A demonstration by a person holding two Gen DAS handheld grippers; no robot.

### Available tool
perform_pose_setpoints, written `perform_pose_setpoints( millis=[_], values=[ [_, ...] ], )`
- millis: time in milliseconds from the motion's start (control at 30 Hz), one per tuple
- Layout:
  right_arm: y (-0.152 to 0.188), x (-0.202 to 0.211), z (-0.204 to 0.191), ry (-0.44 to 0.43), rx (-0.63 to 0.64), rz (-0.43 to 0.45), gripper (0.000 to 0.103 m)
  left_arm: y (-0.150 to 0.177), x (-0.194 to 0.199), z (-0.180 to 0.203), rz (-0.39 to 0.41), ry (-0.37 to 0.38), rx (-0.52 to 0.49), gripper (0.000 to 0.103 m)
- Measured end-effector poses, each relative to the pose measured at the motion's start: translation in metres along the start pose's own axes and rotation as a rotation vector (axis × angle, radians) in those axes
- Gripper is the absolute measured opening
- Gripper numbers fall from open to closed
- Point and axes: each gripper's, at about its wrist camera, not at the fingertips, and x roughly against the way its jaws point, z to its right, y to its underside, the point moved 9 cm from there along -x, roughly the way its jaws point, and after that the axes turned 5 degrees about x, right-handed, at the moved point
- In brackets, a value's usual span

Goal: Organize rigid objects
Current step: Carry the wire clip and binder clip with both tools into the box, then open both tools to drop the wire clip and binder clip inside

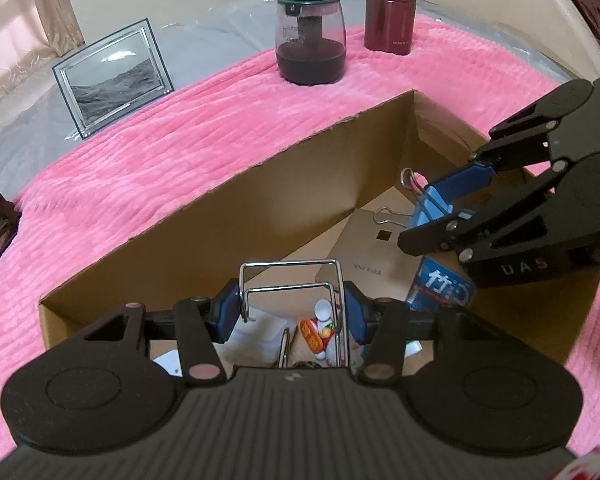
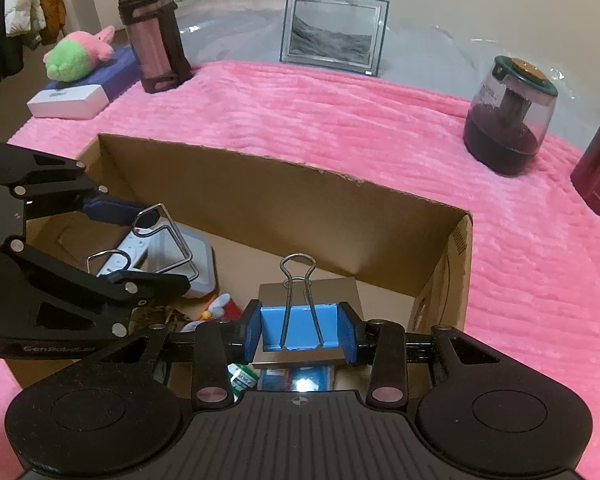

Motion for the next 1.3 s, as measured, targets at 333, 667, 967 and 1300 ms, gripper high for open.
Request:
perform_pose_setpoints(
  millis=[333, 667, 967, 1300],
  values=[
    [-0.003, -0.013, 0.008, 0.036, 0.036, -0.017, 0.036, -0.011, -0.03, 0.002, -0.021, 0.007, -0.01, 0.048],
    [-0.004, -0.022, 0.007, 0.047, 0.104, -0.021, 0.036, -0.01, -0.05, 0.0, -0.035, 0.003, -0.029, 0.048],
    [-0.004, -0.029, 0.006, 0.048, 0.125, -0.02, 0.036, -0.006, -0.057, -0.003, -0.036, 0.001, -0.047, 0.048],
    [-0.001, -0.031, 0.004, 0.043, 0.122, -0.029, 0.036, -0.005, -0.029, -0.01, 0.009, -0.004, -0.064, 0.048]
  ],
)
